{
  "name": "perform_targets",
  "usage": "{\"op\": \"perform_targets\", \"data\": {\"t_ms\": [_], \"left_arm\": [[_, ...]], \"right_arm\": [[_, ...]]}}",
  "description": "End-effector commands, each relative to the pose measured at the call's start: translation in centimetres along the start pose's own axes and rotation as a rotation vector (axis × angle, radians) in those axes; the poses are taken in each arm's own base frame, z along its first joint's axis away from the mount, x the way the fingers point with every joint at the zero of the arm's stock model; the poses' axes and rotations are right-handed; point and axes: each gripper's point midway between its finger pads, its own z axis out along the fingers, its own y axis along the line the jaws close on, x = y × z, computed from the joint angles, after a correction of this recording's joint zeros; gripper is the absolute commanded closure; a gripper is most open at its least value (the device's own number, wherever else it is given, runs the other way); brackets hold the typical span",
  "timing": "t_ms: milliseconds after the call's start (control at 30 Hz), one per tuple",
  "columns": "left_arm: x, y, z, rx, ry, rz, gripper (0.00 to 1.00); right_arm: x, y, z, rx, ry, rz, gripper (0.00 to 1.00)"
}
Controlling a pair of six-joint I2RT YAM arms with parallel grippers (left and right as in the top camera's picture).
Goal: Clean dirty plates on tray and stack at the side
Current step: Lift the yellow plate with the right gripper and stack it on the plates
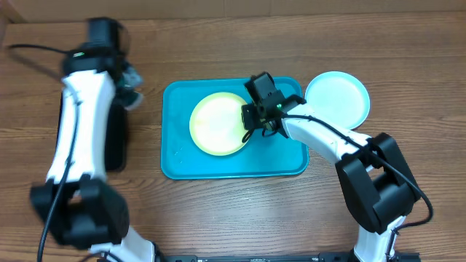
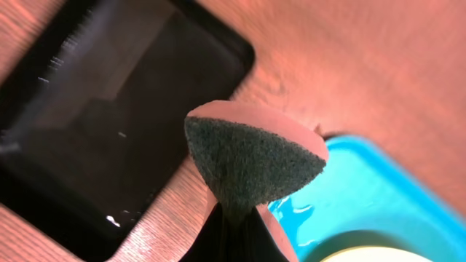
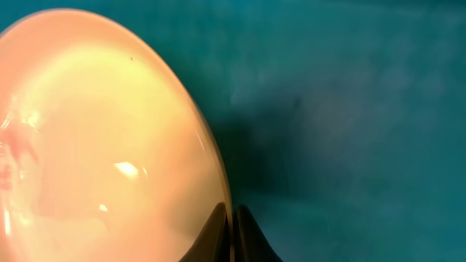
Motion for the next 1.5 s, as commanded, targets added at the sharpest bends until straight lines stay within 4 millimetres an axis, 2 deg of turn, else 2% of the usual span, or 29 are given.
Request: {"op": "perform_targets", "data": {"t_ms": [0,167,300,433,600,767,900,967,1067,1133,1200,1233,1267,1333,1400,1467], "left_arm": [[-2.8,2.8,-3.1,0.058,-0.055,-0.122,0.96],[-3.9,8.1,-2.3,-0.021,-0.032,-0.187,0.96],[-4.3,10.3,-1.5,-0.046,-0.011,-0.238,0.96],[-4.5,11.0,-1.3,-0.044,-0.006,-0.261,0.96],[-4.4,10.9,-1.3,-0.043,-0.005,-0.258,0.96],[-4.4,10.9,-1.3,-0.043,-0.004,-0.258,0.96],[-4.4,10.9,-1.3,-0.043,-0.004,-0.258,0.96],[-4.4,10.9,-1.3,-0.043,-0.004,-0.258,0.96],[-4.4,10.9,-1.3,-0.043,-0.004,-0.258,0.96],[-4.4,10.9,-1.3,-0.043,-0.003,-0.258,0.96],[-4.4,10.9,-1.3,-0.042,-0.002,-0.258,0.96],[-4.4,10.9,-1.3,-0.04,-0.002,-0.258,0.96],[-4.4,10.8,-1.3,-0.037,0.0,-0.258,0.96],[-4.4,10.7,-1.3,-0.033,0.001,-0.258,0.96],[-4.3,10.6,-1.3,-0.026,0.004,-0.259,0.96],[-4.3,10.6,-1.3,-0.023,0.005,-0.258,0.96]], "right_arm": [[-6.1,1.6,-6.3,0.125,-0.218,-0.239,0.96],[-8.9,3.6,-10.7,0.415,-0.362,-0.516,0.96],[-10.4,6.6,-14.7,0.668,-0.504,-0.706,0.96],[-11.2,9.9,-18.1,0.828,-0.583,-0.876,0.96],[-11.3,12.7,-21.4,0.989,-0.593,-1.06,0.96],[-10.8,13.6,-22.7,1.079,-0.553,-1.153,0.96],[-10.7,13.3,-22.9,1.086,-0.553,-1.122,0.96],[-11.0,12.8,-22.8,1.068,-0.577,-1.057,0.96],[-11.8,11.1,-22.0,0.975,-0.666,-0.824,0.96],[-11.5,9.3,-19.1,0.857,-0.636,-0.752,0.96],[-9.3,7.5,-13.8,0.64,-0.444,-0.831,0.96],[-8.2,6.2,-12.2,0.556,-0.367,-0.807,0.96],[-7.8,4.7,-11.4,0.515,-0.332,-0.702,0.96],[-8.0,0.7,-11.9,0.519,-0.327,-0.383,0.96],[-8.2,-2.4,-12.7,0.482,-0.334,-0.124,0.96],[-8.7,-3.8,-12.9,0.341,-0.303,0.004,0.96]]}}
